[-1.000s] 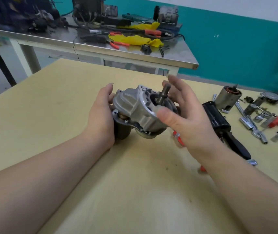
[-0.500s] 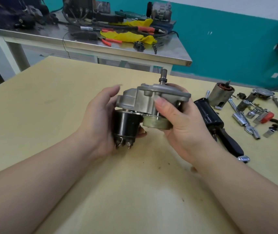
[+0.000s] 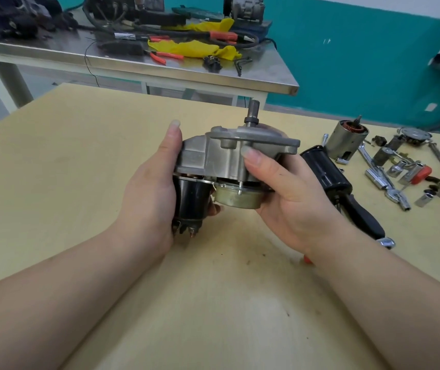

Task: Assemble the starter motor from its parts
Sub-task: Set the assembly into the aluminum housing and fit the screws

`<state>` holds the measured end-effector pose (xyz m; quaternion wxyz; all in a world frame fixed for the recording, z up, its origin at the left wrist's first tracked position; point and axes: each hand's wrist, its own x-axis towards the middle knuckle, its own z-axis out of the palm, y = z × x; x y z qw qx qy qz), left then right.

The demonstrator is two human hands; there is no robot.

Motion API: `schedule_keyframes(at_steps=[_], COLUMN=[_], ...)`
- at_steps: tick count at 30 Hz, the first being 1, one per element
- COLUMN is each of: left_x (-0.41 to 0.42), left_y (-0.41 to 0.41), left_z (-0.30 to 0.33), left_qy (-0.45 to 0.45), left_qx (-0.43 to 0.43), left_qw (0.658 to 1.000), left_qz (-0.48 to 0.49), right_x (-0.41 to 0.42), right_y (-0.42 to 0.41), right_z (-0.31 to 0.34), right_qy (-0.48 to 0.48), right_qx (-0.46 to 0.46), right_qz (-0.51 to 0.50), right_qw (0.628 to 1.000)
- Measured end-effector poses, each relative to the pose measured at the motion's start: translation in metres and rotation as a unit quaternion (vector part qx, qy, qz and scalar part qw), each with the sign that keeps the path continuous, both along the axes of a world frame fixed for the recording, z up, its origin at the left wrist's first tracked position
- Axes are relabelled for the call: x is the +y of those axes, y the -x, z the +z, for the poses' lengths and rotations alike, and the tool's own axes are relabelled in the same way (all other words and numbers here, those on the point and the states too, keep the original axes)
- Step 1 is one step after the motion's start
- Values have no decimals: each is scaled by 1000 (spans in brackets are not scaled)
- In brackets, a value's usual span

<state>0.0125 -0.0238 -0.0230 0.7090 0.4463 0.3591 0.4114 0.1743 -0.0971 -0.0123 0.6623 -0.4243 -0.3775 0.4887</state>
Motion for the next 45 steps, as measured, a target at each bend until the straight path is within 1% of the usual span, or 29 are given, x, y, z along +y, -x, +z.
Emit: schedule_keyframes(at_steps=[5, 9, 15, 19, 22, 26, 30, 32, 34, 37, 38, 40, 41, 42, 43, 44, 45], left_x=[3, 5, 10, 12, 13, 14, 16, 19, 22, 24, 27, 33, 38, 43, 48, 53, 57], left_y=[2, 1, 0, 0, 1, 2, 3, 7, 9, 8, 9, 9, 10, 12, 15, 17, 20], left_z=[0, -3, -5, -5, -5, -6, -5, -3, -3, -6, -7, -5, -4, -1, 1, 2, 4], left_qy=[1, 6, 6, 21, 36, 7, -24, -33, -22, 21, 28, 34, 35, 31, 22, 13, 5], left_qx=[23, 23, 34, 33, 22, 28, 70, 62, 40, -14, -32, -54, -56, -57, -62, -70, -79], left_qw=[999, 999, 996, 997, 998, 999, 997, 997, 999, 1000, 999, 998, 998, 998, 997, 996, 995], left_qz=[27, 44, 81, 60, 45, 44, 13, -14, -23, -9, -1, 4, 11, 22, 36, 45, 53], right_x=[1, 2, -1, -2, -2, -2, -3, -4, -5, -1, 0, 0, -1, -2, -3, -3, -1], right_y=[-1, -1, -8, -10, -9, -6, -5, -5, 0, 8, 4, -12, -24, -35, -47, -58, -66], right_z=[-2, -1, 2, 3, 3, 0, 0, 2, 1, 2, 6, 18, 24, 27, 24, 18, 12], right_qy=[4, 5, 29, 24, 14, -7, -22, -33, -39, -43, -36, -3, 15, 29, 38, 49, 65], right_qx=[-16, -17, -56, -31, -34, -62, -40, -51, -101, -211, -252, -357, -401, -428, -441, -464, -510], right_qz=[15, 27, 58, 80, 82, 75, 69, 64, 42, 16, 29, 55, 41, -4, -68, -141, -204], right_qw=[1000, 999, 996, 996, 996, 995, 997, 996, 993, 976, 967, 933, 915, 903, 894, 873, 833])
